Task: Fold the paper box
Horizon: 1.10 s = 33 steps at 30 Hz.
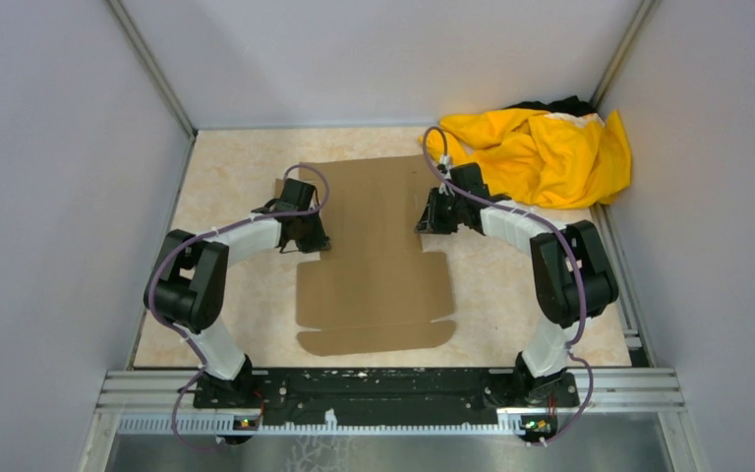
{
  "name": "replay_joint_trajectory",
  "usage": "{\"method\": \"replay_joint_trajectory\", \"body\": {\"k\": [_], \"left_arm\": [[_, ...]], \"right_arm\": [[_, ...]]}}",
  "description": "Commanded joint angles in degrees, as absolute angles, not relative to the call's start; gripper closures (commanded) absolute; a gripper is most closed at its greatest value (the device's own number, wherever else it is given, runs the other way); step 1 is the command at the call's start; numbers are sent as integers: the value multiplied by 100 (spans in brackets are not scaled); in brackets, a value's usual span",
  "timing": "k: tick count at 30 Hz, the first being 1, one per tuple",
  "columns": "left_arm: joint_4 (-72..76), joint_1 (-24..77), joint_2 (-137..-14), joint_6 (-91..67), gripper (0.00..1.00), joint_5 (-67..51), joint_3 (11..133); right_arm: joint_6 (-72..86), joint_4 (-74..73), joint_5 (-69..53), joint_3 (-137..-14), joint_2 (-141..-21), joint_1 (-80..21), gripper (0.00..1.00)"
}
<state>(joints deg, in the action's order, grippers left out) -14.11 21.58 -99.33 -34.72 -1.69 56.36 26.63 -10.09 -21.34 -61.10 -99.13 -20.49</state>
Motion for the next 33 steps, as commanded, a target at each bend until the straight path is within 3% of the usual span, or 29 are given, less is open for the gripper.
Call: {"method": "replay_joint_trajectory", "body": {"k": [1,20,26,33], "left_arm": [[-1769,2250,-10313,-3370,87,-73,5534],[-1697,2268,-10340,-3354,88,-110,5476],[-1643,2265,-10375,-3345,88,-171,5443],[-1613,2266,-10365,-3308,89,-189,5392]], "right_arm": [[2687,-642,-2383,-6091,-9820,-2076,85],[2629,-870,-1657,-6208,-10609,-2558,84],[2616,-1264,-959,-6298,-10947,-2681,76],[2544,-2051,413,-6516,-11352,-2961,83]]}}
